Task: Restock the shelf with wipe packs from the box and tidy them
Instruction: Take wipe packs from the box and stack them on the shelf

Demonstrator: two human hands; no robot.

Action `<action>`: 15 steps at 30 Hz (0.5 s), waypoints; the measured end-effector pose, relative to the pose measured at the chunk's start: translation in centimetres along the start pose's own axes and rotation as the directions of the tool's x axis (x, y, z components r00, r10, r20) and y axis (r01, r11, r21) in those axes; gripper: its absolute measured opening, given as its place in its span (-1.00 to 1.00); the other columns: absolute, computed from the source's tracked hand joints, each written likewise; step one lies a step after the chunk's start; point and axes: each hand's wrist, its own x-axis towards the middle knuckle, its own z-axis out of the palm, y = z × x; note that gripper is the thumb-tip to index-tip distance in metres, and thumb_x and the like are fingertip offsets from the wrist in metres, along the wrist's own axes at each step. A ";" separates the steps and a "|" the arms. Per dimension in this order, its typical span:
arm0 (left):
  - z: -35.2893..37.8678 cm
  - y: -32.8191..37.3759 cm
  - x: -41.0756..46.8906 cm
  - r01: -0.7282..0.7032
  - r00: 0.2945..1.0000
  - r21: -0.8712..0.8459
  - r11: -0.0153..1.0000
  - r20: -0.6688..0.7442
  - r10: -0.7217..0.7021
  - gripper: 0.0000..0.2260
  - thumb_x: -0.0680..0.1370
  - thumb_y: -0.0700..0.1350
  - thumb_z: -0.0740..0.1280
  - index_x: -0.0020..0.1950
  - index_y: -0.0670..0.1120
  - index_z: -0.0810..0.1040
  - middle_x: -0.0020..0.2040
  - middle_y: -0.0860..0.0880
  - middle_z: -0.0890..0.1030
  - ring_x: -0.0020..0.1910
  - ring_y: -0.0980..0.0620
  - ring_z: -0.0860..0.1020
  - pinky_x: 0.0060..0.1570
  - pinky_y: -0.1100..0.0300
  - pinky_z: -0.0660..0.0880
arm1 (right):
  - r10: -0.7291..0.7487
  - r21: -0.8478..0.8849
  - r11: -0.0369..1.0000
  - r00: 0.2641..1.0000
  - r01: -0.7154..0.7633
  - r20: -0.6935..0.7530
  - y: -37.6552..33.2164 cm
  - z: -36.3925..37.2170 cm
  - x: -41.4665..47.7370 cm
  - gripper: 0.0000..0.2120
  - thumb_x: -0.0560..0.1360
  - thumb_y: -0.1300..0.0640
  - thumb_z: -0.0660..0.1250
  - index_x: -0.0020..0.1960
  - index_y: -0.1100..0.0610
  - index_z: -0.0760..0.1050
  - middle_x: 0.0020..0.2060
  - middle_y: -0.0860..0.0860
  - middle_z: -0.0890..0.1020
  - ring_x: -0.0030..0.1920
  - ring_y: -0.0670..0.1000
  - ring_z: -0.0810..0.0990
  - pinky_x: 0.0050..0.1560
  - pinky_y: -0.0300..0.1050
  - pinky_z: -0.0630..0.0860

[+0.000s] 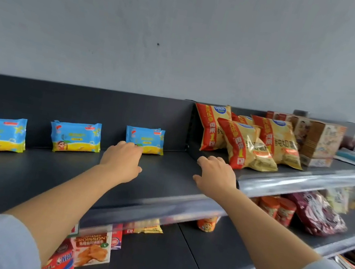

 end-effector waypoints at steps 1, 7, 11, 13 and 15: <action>-0.2 0.6 -0.5 -0.024 1.000 -0.010 1.000 -0.009 0.024 -0.67 0.55 0.05 0.32 0.25 -0.06 0.46 0.17 -0.04 0.53 0.18 -0.06 0.45 0.06 0.05 0.48 | 0.023 0.000 1.000 1.000 -0.023 -0.005 0.3 -0.4 -1.2 -0.62 0.55 -0.06 0.28 0.30 0.08 0.38 0.16 0.06 0.52 0.22 0.11 0.44 0.10 -0.03 0.42; -1.4 5.3 -3.2 -0.144 0.987 -0.078 0.987 -0.087 0.137 -0.62 0.55 0.05 0.31 0.32 -0.06 0.44 0.26 -0.04 0.50 0.26 -0.06 0.43 0.10 0.05 0.47 | 0.132 -0.031 0.991 0.991 -0.132 -0.015 3.4 -2.5 -7.5 -0.63 0.56 -0.03 0.27 0.31 0.08 0.38 0.18 0.06 0.51 0.25 0.11 0.42 0.14 -0.02 0.43; -1.8 9.6 -4.7 -0.230 0.970 -0.065 0.971 -0.090 0.224 -0.61 0.57 0.04 0.28 0.36 -0.06 0.40 0.25 -0.05 0.48 0.28 -0.07 0.40 0.13 0.06 0.43 | 0.177 -0.100 0.979 0.984 -0.176 0.002 6.5 -3.3 -11.4 -0.66 0.56 0.01 0.25 0.30 0.08 0.38 0.20 0.07 0.50 0.27 0.12 0.42 0.12 -0.04 0.42; -1.5 12.1 -5.6 -0.275 0.959 -0.052 0.960 -0.088 0.270 -0.62 0.57 0.04 0.27 0.36 -0.06 0.39 0.23 -0.05 0.48 0.27 -0.07 0.40 0.15 0.06 0.43 | 0.201 -0.119 0.973 0.979 -0.199 0.010 8.2 -3.4 -13.4 -0.66 0.54 0.01 0.26 0.28 0.08 0.39 0.20 0.07 0.51 0.28 0.12 0.42 0.14 -0.02 0.42; -1.1 14.8 -6.5 -0.316 0.946 -0.038 0.948 -0.084 0.312 -0.63 0.58 0.04 0.26 0.35 -0.05 0.39 0.24 -0.05 0.48 0.27 -0.06 0.39 0.15 0.07 0.41 | 0.227 -0.130 0.966 0.973 -0.222 0.025 10.0 -3.3 -15.5 -0.66 0.53 -0.03 0.29 0.25 0.08 0.41 0.20 0.07 0.52 0.27 0.13 0.42 0.16 0.01 0.43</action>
